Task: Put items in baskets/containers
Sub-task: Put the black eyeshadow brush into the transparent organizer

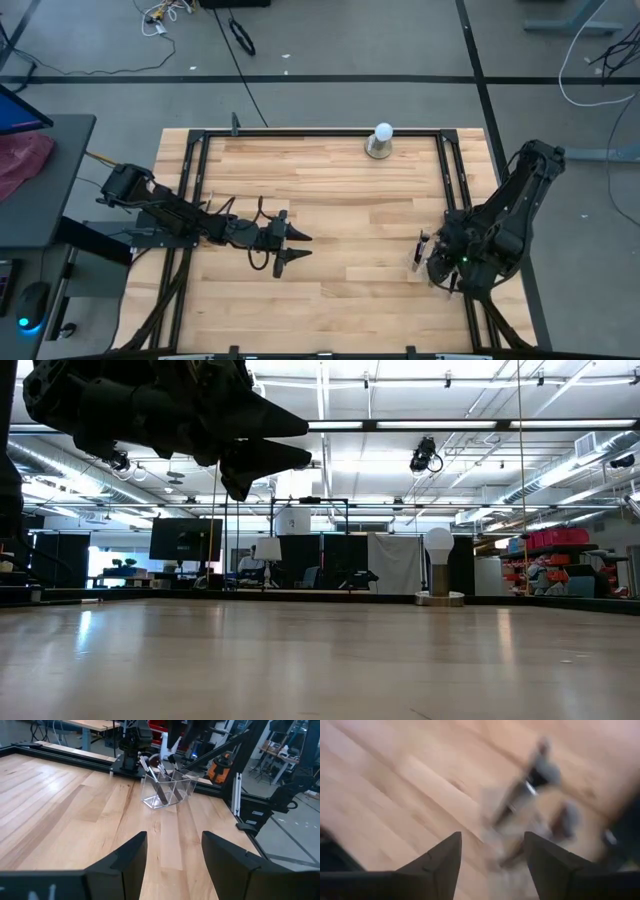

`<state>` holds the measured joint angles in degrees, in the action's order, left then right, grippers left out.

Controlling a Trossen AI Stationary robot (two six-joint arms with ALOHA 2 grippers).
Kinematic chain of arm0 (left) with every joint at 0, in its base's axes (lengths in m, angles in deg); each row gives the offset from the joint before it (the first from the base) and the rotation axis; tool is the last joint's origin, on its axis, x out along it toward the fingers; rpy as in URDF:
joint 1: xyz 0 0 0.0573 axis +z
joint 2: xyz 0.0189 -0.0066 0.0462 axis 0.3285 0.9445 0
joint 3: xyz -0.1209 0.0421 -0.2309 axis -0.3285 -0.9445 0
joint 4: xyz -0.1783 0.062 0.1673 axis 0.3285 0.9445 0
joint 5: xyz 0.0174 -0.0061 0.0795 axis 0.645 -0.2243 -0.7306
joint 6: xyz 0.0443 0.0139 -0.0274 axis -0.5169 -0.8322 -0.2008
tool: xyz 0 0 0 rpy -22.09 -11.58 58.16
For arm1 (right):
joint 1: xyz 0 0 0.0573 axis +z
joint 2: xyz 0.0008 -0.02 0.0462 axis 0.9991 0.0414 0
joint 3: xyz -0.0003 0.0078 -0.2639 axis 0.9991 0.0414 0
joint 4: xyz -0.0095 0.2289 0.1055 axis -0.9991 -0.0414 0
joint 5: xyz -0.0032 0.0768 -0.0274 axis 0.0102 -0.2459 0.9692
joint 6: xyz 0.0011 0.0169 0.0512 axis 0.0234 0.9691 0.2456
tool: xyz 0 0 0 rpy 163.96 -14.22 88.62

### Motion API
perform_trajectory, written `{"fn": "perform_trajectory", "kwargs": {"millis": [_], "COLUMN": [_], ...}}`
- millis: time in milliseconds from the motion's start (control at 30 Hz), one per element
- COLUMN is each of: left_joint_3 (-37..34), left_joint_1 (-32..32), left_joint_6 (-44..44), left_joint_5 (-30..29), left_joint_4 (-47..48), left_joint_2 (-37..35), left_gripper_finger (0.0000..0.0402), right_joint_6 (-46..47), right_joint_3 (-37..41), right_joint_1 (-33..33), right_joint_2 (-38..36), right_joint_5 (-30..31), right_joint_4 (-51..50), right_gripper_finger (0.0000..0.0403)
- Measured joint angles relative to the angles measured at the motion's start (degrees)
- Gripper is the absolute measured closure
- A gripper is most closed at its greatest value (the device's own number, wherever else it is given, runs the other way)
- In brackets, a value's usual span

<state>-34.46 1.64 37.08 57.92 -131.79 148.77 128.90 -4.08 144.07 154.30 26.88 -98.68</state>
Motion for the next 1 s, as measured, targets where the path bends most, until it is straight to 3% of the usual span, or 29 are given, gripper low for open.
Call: {"fn": "perform_trajectory", "kwargs": {"millis": [100,200,300,433,600,833,1000], "left_joint_3": [0.0,0.0,0.02,0.02,0.02,0.02,0.02], "left_joint_1": [0.0,0.0,0.19,0.33,0.28,0.59,4.59], "left_joint_6": [-0.04,-0.07,-0.04,0.26,3.9,17.88,36.08], "left_joint_5": [0.0,0.02,-0.08,-0.66,-5.77,-20.04,-21.51], "left_joint_4": [0.01,1.09,4.5,12.37,29.31,57.22,78.13], "left_joint_2": [0.0,-0.49,-3.01,-8.59,-17.4,-26.57,-28.68], "left_gripper_finger": [0.0205,0.0205,0.0205,0.0205,0.0205,0.0205,0.0205], "right_joint_6": [-5.88,-17.9,-33.25,-58.17,-80.9,-91.75,-92.25], "right_joint_3": [-1.18,-1.16,-0.59,0.48,0.7,0.77,0.79], "right_joint_1": [-0.08,-1.35,-4.3,-9.25,-16.19,-25.85,-30.04], "right_joint_2": [-0.15,-0.08,0.44,2.0,5.92,14.42,22.33], "right_joint_5": [9.27,17.67,20.82,20.65,14.48,9.95,6.04], "right_joint_4": [3.6,11.54,22.91,42.22,59.6,72.05,78.58], "right_gripper_finger": [0.0191,0.0194,0.0198,0.0204,0.0213,0.0223,0.0229]}}
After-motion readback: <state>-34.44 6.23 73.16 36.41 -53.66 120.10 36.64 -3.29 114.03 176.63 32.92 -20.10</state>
